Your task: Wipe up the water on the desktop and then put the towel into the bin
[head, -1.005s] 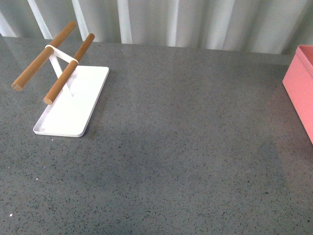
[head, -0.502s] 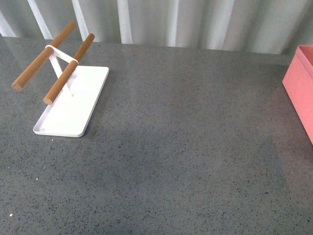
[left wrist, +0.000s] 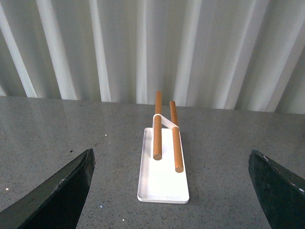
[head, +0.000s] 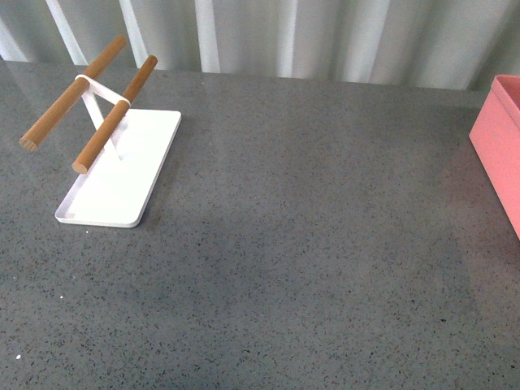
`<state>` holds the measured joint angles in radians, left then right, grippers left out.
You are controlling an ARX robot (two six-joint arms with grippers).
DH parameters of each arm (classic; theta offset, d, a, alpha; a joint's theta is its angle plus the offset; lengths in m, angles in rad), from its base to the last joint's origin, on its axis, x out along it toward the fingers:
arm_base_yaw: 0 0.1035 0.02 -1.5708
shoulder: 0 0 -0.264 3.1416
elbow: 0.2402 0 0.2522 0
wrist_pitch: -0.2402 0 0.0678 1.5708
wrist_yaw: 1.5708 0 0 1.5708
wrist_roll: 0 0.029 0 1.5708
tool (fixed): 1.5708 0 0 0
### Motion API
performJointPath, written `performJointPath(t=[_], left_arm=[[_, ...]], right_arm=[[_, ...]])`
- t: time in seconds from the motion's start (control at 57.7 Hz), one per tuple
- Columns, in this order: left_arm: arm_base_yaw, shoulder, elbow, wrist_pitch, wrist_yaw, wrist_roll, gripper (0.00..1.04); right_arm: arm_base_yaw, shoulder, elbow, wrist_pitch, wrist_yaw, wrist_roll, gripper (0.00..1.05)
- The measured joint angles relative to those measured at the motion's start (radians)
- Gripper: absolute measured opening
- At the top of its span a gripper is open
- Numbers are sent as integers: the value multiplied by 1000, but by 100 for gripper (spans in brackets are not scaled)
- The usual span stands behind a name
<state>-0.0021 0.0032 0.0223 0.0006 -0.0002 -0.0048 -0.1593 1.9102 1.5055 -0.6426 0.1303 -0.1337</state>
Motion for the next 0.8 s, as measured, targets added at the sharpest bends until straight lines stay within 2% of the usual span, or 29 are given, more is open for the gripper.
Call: performJointPath(t=[0.26,0.381,0.797], left_arm=[[0,0,0,0,0,0,98],[0,0,0,0,0,0,98],[0,0,0,0,0,0,98]], right_arm=[[0,0,0,-1,3,1,98],[0,13,8,-65,112,4,98],[-24,8,-50,-23,95,-16,98]])
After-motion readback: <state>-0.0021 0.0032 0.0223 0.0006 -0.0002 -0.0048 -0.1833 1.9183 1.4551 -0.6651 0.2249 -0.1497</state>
